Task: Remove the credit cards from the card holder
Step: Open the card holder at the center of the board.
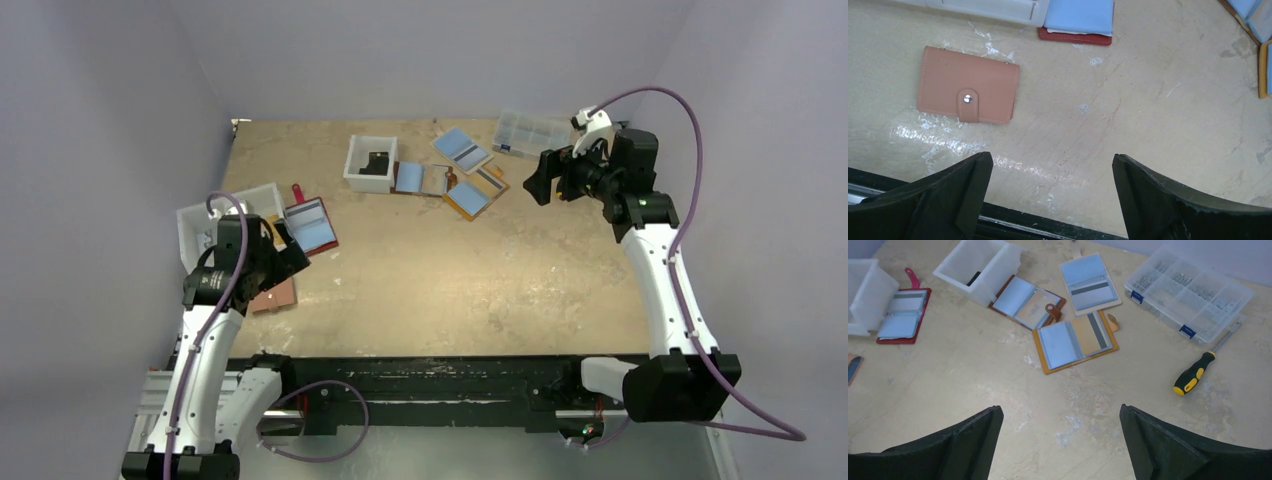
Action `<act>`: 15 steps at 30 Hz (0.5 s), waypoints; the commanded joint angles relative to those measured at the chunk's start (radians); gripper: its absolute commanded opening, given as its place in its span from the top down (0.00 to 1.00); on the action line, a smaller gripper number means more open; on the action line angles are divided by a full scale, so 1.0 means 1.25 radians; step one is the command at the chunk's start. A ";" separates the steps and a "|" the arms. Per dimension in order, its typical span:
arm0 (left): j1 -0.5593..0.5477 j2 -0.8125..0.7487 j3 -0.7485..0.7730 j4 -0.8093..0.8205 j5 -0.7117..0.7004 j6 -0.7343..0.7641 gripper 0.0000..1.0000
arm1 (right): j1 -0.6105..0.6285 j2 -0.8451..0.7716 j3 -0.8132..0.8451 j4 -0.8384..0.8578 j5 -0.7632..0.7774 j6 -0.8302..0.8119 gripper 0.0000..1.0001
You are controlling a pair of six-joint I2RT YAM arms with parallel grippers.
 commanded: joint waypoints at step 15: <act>0.004 0.031 -0.106 0.036 -0.069 -0.112 0.05 | 0.001 -0.033 -0.063 -0.026 -0.156 -0.063 0.01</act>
